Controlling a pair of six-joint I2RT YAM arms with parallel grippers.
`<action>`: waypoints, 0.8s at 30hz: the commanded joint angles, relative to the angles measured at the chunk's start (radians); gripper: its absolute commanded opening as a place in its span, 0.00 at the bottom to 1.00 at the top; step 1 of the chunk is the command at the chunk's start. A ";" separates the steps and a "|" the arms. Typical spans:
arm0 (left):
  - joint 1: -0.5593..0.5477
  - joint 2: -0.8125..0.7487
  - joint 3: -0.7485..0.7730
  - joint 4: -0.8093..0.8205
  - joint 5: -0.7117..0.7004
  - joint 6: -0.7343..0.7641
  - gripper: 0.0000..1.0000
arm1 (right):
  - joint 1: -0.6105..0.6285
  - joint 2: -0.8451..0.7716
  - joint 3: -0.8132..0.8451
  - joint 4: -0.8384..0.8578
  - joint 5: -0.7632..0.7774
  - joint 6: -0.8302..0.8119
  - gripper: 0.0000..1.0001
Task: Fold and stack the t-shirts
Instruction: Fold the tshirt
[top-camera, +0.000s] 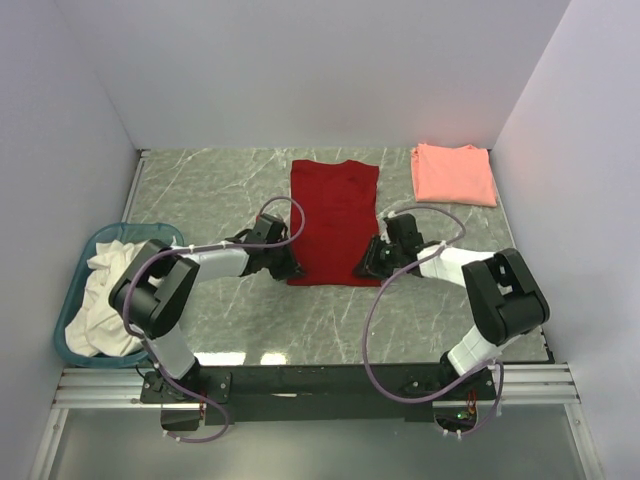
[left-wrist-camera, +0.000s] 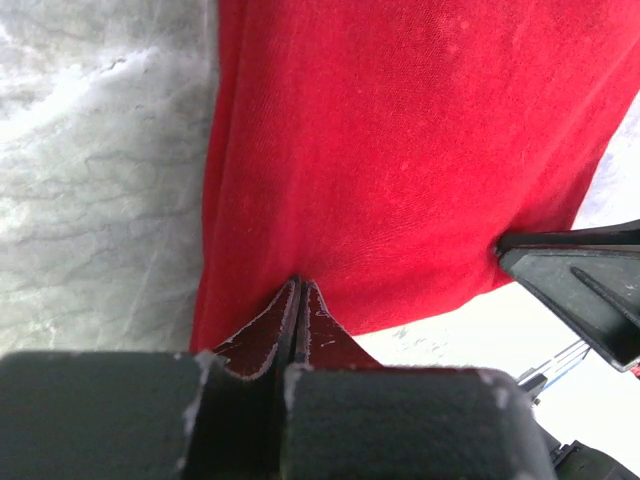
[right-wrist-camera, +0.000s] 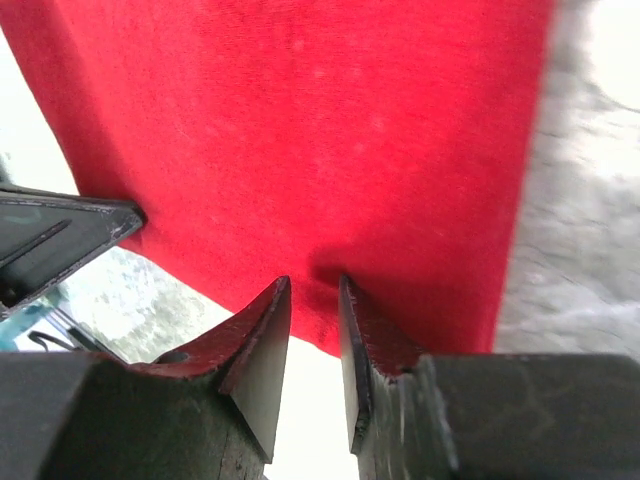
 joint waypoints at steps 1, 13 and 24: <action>-0.005 -0.052 -0.032 0.011 -0.041 0.005 0.01 | -0.037 -0.048 -0.074 0.028 0.040 0.001 0.34; -0.005 -0.149 -0.075 -0.032 -0.069 0.036 0.01 | -0.114 -0.205 -0.198 0.022 0.023 -0.027 0.34; -0.005 -0.248 -0.136 -0.055 -0.073 0.046 0.11 | -0.134 -0.354 -0.230 -0.062 0.124 -0.047 0.34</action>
